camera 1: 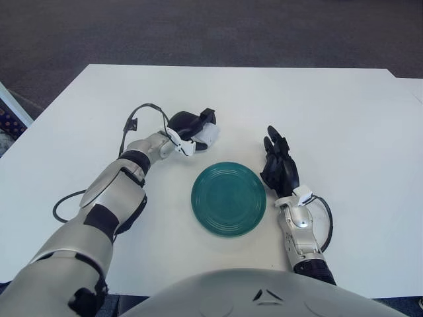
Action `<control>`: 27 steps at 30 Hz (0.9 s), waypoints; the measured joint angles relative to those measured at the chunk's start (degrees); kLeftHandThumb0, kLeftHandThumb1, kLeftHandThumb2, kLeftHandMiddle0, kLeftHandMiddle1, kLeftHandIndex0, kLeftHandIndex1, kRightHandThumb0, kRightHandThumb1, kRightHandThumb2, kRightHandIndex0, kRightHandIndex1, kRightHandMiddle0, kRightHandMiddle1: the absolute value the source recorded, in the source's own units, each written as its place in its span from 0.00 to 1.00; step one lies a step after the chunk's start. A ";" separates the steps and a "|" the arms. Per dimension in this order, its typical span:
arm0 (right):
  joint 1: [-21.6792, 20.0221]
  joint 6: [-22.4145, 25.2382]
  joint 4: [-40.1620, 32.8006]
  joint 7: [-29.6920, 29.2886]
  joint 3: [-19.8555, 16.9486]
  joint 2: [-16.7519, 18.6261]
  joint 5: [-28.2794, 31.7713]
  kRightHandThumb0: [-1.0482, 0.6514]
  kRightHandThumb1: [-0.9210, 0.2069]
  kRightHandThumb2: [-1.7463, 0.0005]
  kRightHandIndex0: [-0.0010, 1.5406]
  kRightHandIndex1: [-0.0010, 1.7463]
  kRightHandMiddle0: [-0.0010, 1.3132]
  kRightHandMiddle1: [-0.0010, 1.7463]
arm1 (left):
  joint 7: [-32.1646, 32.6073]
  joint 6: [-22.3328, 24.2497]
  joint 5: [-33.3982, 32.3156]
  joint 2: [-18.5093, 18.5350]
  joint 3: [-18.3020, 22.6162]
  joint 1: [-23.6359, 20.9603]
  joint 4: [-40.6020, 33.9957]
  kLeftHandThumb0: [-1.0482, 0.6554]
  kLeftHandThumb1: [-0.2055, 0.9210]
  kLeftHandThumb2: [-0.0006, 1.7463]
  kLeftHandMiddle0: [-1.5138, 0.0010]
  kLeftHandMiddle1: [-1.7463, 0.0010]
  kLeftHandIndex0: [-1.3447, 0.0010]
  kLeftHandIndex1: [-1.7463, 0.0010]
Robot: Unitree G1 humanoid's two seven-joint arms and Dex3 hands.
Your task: Put the charger into the plate.
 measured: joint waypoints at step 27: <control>-0.05 0.52 0.30 -5.22 0.74 0.49 -2.75 0.05 0.00 0.44 0.01 0.00 0.00 0.18 | -15.78 -3.70 -5.85 11.08 9.91 7.88 -41.67 0.36 0.55 0.68 0.31 0.00 0.61 0.00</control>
